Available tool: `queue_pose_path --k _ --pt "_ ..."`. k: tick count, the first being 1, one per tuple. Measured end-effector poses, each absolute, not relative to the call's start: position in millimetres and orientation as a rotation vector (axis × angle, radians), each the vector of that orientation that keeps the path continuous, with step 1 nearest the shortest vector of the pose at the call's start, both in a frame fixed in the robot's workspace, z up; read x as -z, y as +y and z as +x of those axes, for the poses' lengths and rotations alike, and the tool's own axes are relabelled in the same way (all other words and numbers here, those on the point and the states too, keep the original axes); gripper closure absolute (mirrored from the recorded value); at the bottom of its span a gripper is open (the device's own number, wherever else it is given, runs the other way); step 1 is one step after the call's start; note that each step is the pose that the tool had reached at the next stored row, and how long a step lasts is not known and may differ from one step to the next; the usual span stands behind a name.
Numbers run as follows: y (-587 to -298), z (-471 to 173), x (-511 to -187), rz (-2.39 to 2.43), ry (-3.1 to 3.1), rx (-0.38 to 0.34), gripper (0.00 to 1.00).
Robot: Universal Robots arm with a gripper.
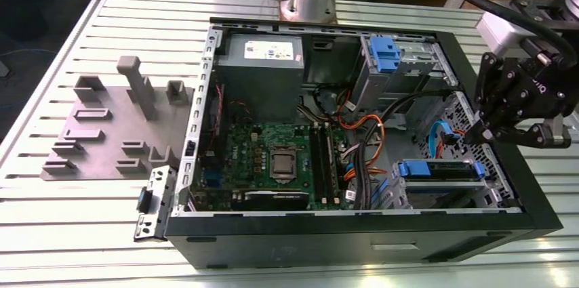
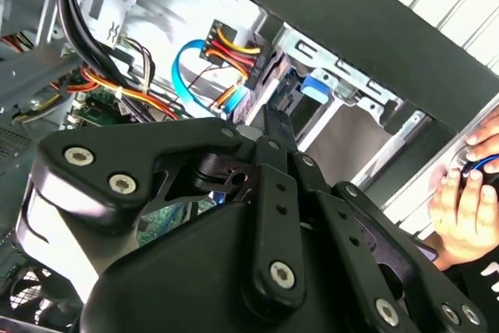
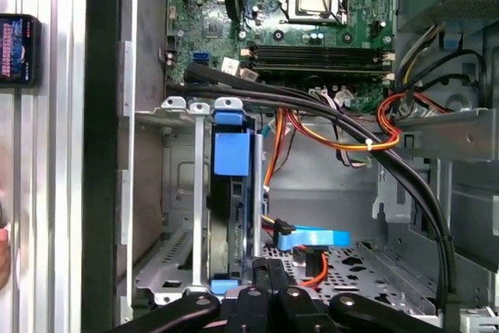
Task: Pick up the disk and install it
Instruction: 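Insert the first disk wire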
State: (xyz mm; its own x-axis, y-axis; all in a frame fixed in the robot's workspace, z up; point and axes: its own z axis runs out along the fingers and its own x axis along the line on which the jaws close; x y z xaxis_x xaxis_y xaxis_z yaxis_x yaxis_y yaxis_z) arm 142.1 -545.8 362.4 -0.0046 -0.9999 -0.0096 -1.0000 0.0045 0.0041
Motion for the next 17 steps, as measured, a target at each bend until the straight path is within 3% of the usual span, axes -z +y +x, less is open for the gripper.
queue_pose_path --k 13,17 --pt "-540.0 149.7 -360.5 -2.234 2.220 -0.012 0.89" --pt "-536.4 152.2 -359.5 -2.237 2.223 -0.011 0.83"
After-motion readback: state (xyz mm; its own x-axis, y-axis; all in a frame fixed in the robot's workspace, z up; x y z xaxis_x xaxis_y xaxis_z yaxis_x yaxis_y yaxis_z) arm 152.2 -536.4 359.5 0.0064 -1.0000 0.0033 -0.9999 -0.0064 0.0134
